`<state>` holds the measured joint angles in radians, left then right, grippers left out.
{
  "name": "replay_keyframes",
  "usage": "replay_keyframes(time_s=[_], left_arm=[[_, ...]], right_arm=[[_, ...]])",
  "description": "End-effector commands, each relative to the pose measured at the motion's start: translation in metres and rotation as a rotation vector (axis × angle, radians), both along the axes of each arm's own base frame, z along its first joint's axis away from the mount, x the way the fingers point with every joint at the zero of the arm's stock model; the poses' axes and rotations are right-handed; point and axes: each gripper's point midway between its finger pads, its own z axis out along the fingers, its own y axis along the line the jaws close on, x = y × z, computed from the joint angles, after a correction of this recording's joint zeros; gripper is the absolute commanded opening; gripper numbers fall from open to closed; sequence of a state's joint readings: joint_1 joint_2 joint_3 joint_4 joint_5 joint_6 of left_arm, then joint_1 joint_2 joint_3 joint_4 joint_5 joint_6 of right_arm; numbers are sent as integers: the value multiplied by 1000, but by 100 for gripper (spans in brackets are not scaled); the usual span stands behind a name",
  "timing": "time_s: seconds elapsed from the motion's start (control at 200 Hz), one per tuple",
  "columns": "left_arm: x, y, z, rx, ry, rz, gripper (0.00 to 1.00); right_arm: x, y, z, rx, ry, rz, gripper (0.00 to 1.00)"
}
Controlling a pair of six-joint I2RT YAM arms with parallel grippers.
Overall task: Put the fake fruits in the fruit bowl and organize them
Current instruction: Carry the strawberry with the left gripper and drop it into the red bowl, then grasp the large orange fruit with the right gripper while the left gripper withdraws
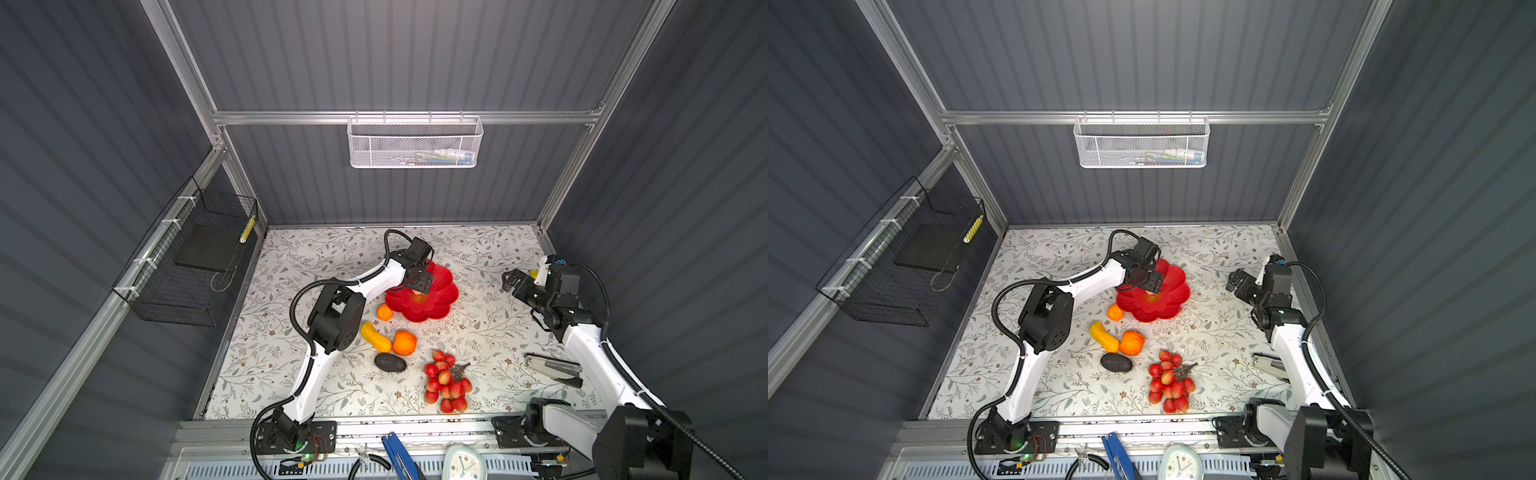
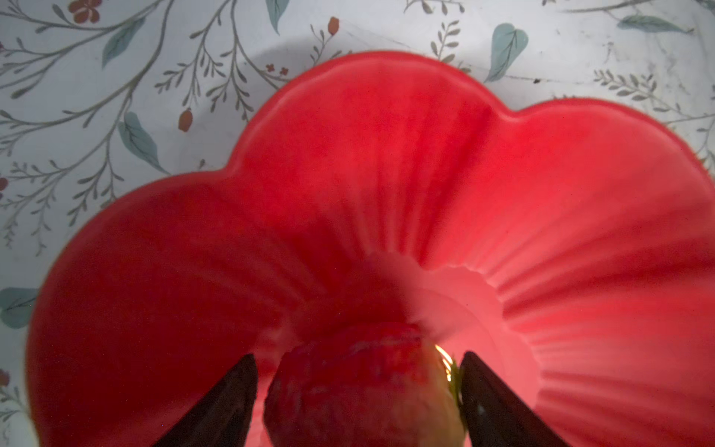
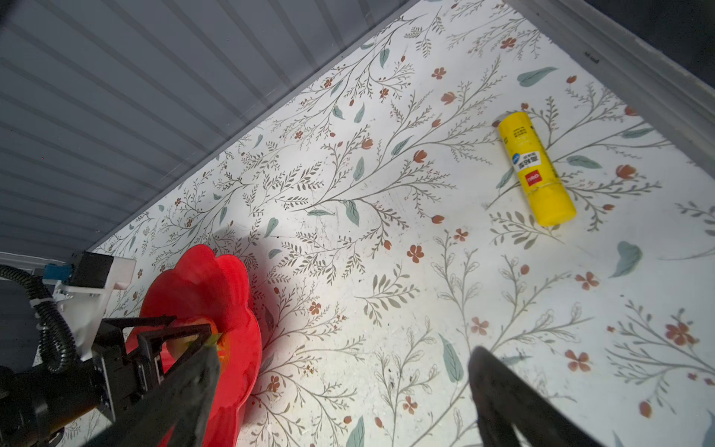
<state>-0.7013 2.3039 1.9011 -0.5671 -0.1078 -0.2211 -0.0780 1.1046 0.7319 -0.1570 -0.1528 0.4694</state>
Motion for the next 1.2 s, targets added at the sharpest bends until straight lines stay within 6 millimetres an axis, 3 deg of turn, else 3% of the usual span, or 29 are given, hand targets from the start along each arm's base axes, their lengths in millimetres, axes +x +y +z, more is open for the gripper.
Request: replay_keyframes(time_s=[0.0, 0.09, 0.195, 0.275, 0.355, 0.37, 0.48, 0.565, 0.71, 0.85, 1.196], left_arm=[[9, -7, 57, -84, -107, 17, 87], [15, 4, 107, -120, -231, 72, 92], [17, 32, 182, -189, -450, 166, 100], [8, 65, 224, -215, -591, 256, 100], [-5, 109, 248, -233, -677, 375, 100], [-9, 119, 238, -216, -670, 394, 100], [-31, 182, 221, -199, -684, 528, 100], [-45, 229, 188, -167, -619, 632, 100], [-73, 286, 134, -117, -498, 797, 100], [-89, 307, 110, -152, -461, 880, 100], [-88, 310, 107, -153, -451, 873, 100]], right_arm=[[-1, 16, 14, -12, -3, 49, 99], [-6, 41, 18, -20, 9, 111, 99], [-17, 77, 17, -45, 40, 187, 99], [-30, 106, 11, -29, 72, 247, 99], [-44, 137, 2, -18, 113, 323, 98], [-47, 143, 0, -20, 121, 338, 98], [-68, 187, -20, -33, 200, 448, 98], [-82, 222, -32, -44, 252, 541, 98], [-106, 267, -57, -135, 346, 682, 98], [-112, 292, -68, -137, 384, 742, 98], [-118, 323, -91, -148, 481, 822, 96]])
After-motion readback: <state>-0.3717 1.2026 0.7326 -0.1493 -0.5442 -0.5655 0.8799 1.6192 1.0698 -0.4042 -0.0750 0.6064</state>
